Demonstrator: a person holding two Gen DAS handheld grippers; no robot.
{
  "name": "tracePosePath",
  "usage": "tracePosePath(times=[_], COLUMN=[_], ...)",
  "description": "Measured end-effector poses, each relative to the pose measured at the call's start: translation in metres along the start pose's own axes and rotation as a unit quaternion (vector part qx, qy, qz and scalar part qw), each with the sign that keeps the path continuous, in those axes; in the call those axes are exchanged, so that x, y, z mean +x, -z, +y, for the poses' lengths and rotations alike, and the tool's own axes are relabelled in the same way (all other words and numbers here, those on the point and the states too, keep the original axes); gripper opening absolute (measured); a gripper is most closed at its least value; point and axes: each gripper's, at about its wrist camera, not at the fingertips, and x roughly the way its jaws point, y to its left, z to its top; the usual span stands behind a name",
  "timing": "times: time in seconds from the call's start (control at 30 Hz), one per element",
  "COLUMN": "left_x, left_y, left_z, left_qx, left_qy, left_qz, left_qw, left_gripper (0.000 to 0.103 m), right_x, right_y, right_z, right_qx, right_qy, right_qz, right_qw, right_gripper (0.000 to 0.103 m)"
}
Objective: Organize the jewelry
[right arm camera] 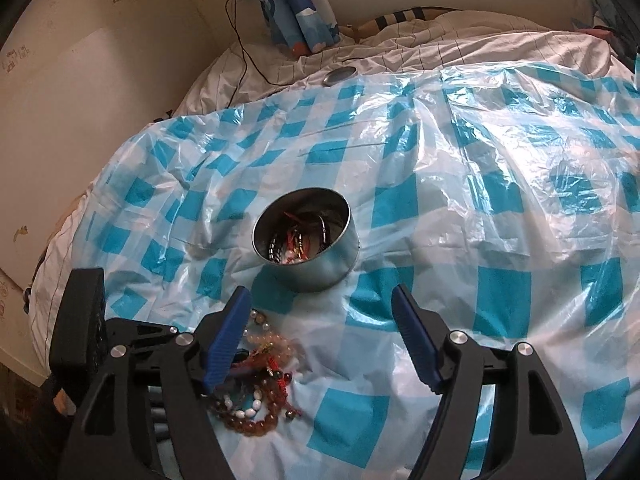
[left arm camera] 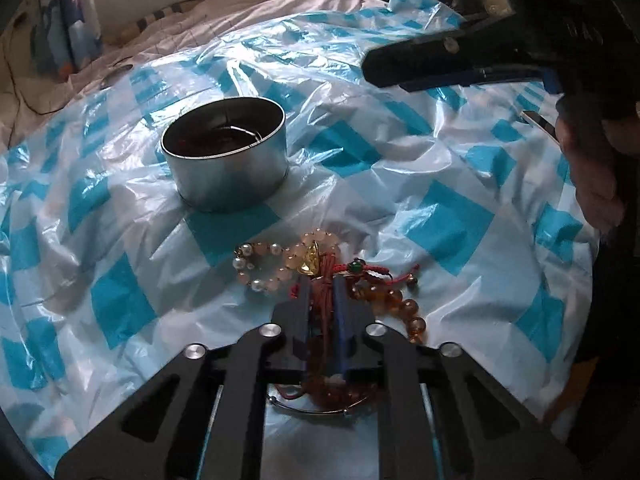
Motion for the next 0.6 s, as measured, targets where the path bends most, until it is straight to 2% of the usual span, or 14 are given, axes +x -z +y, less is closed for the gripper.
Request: tracePosePath(times=[0.13, 0.23, 0.33, 0.4, 0.43, 0.47, 0.53, 0.6], left_x=[-0.011, -0.026, -0.038, -0.042, -0.044, -0.045, -0.046, -0.047], left_y=[0.0, -0.001, 0.0, -0.001, -0.001, -0.001, -0.002, -0.003], left_z=[0.025, 0.047, 0.066, 0.071, 0.073, 0.074, 0.074, 0.075], left_qx=[-0.064, -0.113, -0.154, -0.162, -0.165, -0.168, -0.169, -0.171], left_qy=[0.044, 0.069, 0.096, 0.096, 0.094, 0.095, 0.093, 0.093], left_qz=[-0.017, -0.045, -0.071, -0.081, -0.087, -0.091, -0.094, -0.095], left_qw=[0.9968, 0.9902, 0.9809, 0.9788, 0.9779, 0.977, 0.9767, 0.9761], left_gripper=[0.005, 0.005, 0.005, 0.005, 0.005, 0.005, 0.005, 0.005], right_x=[0.0, 0.007, 0.021, 0.029, 0.033, 0.039, 0.047, 0.054], right_y=[0.003, 0.01, 0.027, 0.038, 0.043, 0.048, 0.054, 0.058], right_z=[0.003, 0.014, 0.036, 0.048, 0.053, 0.06, 0.064, 0.067], right_qx=[-0.009, -0.035, -0.073, -0.094, -0.102, -0.114, -0.126, -0.128], right_qy=[-0.01, -0.038, -0.086, -0.093, -0.09, -0.076, -0.055, -0.057], right_qz=[0.01, 0.038, 0.082, 0.098, 0.103, 0.106, 0.115, 0.125], right_qw=[1.0, 0.998, 0.99, 0.986, 0.985, 0.985, 0.984, 0.982], right_gripper=[0.071, 0.071, 0.07, 0.059, 0.047, 0.041, 0.034, 0.032])
